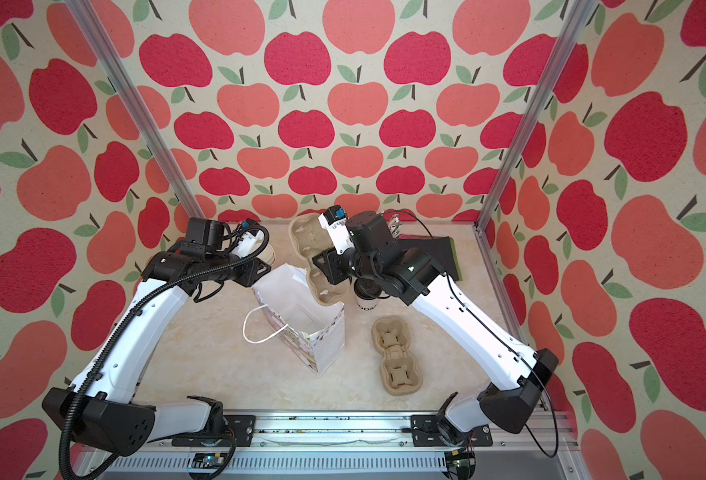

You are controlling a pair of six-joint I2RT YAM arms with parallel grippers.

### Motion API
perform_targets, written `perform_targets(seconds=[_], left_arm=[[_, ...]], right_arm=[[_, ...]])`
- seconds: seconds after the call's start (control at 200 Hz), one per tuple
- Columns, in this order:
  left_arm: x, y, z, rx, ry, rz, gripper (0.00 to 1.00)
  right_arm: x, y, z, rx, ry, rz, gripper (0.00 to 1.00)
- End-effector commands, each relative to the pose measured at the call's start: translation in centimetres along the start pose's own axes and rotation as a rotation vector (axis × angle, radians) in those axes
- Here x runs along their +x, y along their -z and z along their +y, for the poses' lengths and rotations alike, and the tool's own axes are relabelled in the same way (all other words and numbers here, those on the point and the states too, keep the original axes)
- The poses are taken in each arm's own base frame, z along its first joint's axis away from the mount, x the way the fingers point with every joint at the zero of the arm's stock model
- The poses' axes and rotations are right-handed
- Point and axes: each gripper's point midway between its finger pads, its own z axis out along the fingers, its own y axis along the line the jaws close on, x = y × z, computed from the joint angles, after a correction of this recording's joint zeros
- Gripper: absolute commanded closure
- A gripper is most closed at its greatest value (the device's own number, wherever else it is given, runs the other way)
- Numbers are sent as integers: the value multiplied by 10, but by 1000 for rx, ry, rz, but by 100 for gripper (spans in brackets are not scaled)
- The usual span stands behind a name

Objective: Pack the takeout coffee
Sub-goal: 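Lift the cup carrier with the right gripper and carry it toward the bag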

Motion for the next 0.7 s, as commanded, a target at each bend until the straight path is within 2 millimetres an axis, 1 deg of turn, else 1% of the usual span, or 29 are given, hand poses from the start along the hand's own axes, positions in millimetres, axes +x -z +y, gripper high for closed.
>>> perform_targets(seconds=[0.0, 0.15, 0.27, 0.345, 0.46, 0.545, 0.605, 0.69], left_arm=[[-2, 7, -8, 49, 18, -43, 72], [0, 8, -8, 60, 29, -55, 71], [-3, 11, -7, 62, 33, -68, 71], [-8, 16, -8, 58, 30, -94, 70], [-20, 31, -15, 76, 12, -153, 67], [-24, 37, -19, 97, 5, -177, 65], [-22, 37, -22, 110, 5, -170, 65], [-16, 32, -23, 124, 8, -138, 65]], right_arm=[[-16, 1, 11, -39, 28, -43, 75], [-15, -7, 13, -54, 25, -33, 75], [-12, -13, 14, -61, 19, -21, 75], [-11, -16, 14, -62, 18, -18, 75], [-8, -19, 15, -63, 20, -6, 75], [-6, -21, 16, -66, 24, 0, 75], [-4, -22, 16, -68, 27, 6, 75], [-4, -22, 19, -73, 34, 8, 75]])
